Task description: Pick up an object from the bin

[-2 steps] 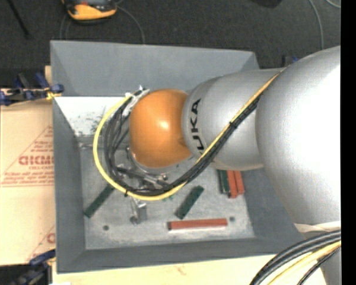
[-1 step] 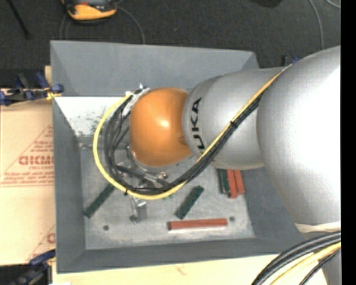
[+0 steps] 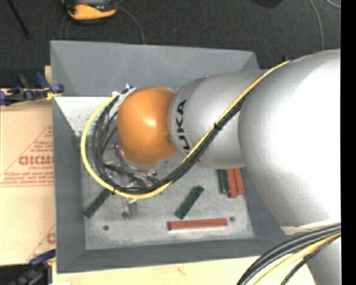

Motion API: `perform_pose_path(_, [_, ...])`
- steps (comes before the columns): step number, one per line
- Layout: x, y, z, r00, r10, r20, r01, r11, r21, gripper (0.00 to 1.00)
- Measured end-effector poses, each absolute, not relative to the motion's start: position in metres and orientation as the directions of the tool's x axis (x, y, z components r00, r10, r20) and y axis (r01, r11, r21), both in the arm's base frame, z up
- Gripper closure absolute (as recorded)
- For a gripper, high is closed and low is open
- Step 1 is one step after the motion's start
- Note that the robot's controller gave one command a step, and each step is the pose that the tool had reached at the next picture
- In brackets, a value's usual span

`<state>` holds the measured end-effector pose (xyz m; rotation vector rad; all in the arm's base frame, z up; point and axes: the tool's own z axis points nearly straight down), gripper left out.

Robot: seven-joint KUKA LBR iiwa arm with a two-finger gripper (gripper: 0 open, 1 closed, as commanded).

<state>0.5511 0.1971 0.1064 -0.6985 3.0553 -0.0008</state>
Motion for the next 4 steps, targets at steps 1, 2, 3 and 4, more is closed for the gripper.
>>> perform_pose_path(1, [0.553, 0.203, 0.100, -0.890, -0.456, -0.008, -0.456, 0.890, -0.001, 0.00])
perform_pose_path(2, [0.560, 0.199, 0.073, -0.870, -0.493, -0.003, -0.493, 0.870, 0.002, 1.00])
perform_pose_path(3, [0.560, 0.199, 0.073, -0.871, -0.492, -0.003, -0.492, 0.871, 0.002, 1.00])
perform_pose_path(4, [0.527, 0.197, 0.243, -0.854, -0.520, -0.010, -0.520, 0.854, -0.003, 1.00])
